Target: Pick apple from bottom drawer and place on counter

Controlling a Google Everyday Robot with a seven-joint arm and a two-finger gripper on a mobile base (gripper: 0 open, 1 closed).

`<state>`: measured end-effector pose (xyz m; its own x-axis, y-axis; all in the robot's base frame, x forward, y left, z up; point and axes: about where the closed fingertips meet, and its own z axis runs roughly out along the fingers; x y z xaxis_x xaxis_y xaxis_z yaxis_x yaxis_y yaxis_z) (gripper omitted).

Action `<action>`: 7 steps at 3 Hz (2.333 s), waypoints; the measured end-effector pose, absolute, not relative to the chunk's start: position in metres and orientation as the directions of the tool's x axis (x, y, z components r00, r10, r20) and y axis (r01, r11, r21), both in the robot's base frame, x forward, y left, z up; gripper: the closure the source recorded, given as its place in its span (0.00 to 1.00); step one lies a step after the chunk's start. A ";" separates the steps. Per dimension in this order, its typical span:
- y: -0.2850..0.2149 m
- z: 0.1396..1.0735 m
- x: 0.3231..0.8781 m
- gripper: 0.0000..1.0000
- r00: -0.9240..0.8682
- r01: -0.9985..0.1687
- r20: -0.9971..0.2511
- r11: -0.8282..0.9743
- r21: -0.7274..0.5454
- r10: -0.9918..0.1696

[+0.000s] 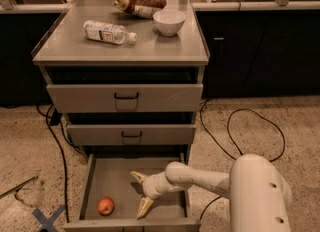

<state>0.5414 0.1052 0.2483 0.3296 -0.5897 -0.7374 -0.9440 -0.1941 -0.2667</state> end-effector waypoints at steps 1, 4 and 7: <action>0.126 0.246 0.548 0.00 0.356 -0.935 -0.748 -0.224 -0.276 -0.560; 0.184 0.228 0.551 0.00 0.381 -0.919 -0.806 -0.282 -0.276 -0.454; 0.227 0.172 0.545 0.00 0.386 -0.888 -0.874 -0.375 -0.265 -0.296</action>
Offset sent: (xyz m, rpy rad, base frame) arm 0.0177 0.0659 -0.0132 0.0852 -0.0029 0.1104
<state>0.5447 0.2268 0.1720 0.3859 -0.2958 -0.8738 -0.8882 -0.3751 -0.2653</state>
